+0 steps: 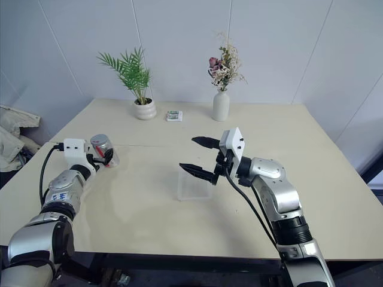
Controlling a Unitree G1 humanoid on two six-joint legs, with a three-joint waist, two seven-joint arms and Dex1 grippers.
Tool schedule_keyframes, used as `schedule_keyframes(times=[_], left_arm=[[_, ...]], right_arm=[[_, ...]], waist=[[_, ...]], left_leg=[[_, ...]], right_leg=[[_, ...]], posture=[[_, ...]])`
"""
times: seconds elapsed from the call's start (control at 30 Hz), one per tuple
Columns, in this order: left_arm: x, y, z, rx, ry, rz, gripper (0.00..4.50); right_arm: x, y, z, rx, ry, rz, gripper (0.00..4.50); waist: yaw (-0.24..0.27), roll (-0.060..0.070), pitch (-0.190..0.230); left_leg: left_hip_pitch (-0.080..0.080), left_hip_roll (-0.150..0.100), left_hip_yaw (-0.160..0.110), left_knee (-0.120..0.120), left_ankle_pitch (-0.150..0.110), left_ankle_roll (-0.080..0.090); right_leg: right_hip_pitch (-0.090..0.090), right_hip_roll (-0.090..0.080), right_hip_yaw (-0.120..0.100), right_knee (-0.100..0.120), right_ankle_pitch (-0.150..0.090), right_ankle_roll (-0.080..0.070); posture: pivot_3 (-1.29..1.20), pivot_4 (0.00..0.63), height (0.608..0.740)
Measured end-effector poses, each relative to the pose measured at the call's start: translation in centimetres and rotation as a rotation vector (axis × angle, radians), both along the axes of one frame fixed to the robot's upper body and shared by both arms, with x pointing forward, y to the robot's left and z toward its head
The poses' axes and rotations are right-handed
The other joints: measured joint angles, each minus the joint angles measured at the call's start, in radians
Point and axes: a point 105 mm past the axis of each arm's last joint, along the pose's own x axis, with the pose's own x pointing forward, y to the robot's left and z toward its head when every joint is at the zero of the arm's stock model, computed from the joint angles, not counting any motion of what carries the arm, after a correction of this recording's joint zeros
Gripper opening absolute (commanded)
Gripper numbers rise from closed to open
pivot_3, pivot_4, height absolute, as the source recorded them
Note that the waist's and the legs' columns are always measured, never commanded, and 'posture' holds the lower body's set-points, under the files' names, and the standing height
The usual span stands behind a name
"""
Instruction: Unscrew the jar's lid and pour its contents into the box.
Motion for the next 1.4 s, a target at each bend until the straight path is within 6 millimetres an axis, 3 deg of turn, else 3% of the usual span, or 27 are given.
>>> schedule_keyframes(times=[0.1,0.27,0.33,0.53,0.7,0.93,1.0,1.17,1.3,1.4], left_arm=[[0.1,-0.1,0.1,0.006,-0.001,-0.002,3.86],[0.2,-0.5,0.0,0.025,0.01,-0.013,2.28],[0.2,-0.6,0.0,0.026,0.009,-0.014,1.9],[0.3,-0.7,0.0,0.031,0.005,-0.02,1.9],[0.3,-2.4,0.5,0.021,-0.038,-0.146,1.9],[-2.0,-6.1,2.6,0.13,-0.143,-0.552,1.9],[-3.4,-7.1,2.1,0.157,-0.122,-0.657,1.9],[-7.3,-10.4,0.2,0.177,0.0,-0.915,1.9],[-8.6,-12.7,2.4,0.186,-0.032,-1.023,1.9],[-9.0,-13.8,2.8,0.177,-0.028,-1.064,1.9]], right_arm=[[-0.1,0.1,0.2,0.001,-0.005,0.0,4.5],[-0.1,0.0,0.1,0.0,0.004,-0.006,4.5],[-0.1,0.0,0.0,0.001,0.008,-0.008,4.5],[-0.2,-0.2,-0.2,0.0,0.02,-0.019,4.5],[-0.4,-0.2,-0.2,0.001,0.021,-0.019,4.5],[-1.3,-0.1,0.1,0.001,0.072,-0.031,4.5],[-1.6,0.1,0.1,-0.028,0.092,-0.052,4.5],[-2.3,2.8,-0.3,-0.062,0.2,-0.079,4.5],[-2.7,5.4,0.0,-0.071,0.236,-0.079,4.5],[-2.8,6.4,-0.8,-0.107,0.247,-0.09,4.5]], waist=[[0.0,0.0,0.0],[0.0,0.0,0.0],[0.0,0.0,0.0],[0.0,0.0,0.0],[0.0,0.0,0.0],[-0.004,0.0,0.0],[-0.006,0.0,0.0],[-0.008,0.0,0.0],[-0.003,0.0,0.0],[-0.002,0.0,0.0]], left_leg=[[0.0,0.0,0.0,0.0,0.0,0.0],[0.0,0.0,0.0,0.0,0.0,0.0],[0.0,0.0,0.0,0.0,0.0,0.0],[0.0,0.0,0.0,0.0,0.0,0.0],[0.0,0.0,0.0,0.0,0.0,0.0],[0.0,0.001,0.001,-0.001,0.0,0.0],[0.0,0.001,0.001,-0.001,0.0,0.0],[0.0,0.003,0.001,-0.001,0.001,-0.001],[0.003,0.003,0.001,-0.001,0.002,-0.001],[0.002,0.003,0.001,-0.001,0.002,-0.001]], right_leg=[[0.0,0.0,0.0,0.0,0.0,0.0],[0.0,0.0,0.0,0.0,0.0,0.0],[0.0,0.0,0.0,0.0,0.0,0.0],[0.0,0.0,0.0,0.0,0.0,0.0],[0.0,0.0,0.0,0.0,0.0,0.0],[-0.001,0.0,0.002,0.0,0.0,0.0],[-0.001,0.0,0.002,0.0,0.0,0.0],[-0.002,0.001,0.003,0.003,-0.001,-0.003],[0.0,0.001,0.003,0.002,0.0,-0.005],[0.0,0.001,0.003,0.0,0.0,-0.005]], posture=[[0.0,0.15,0.74],[0.0,0.15,0.74],[0.0,0.15,0.74],[0.0,0.15,0.74],[0.0,0.15,0.74],[0.0,0.15,0.74],[0.0,0.15,0.74],[0.0,0.15,0.74],[0.0,0.15,0.74],[0.0,0.15,0.74]])
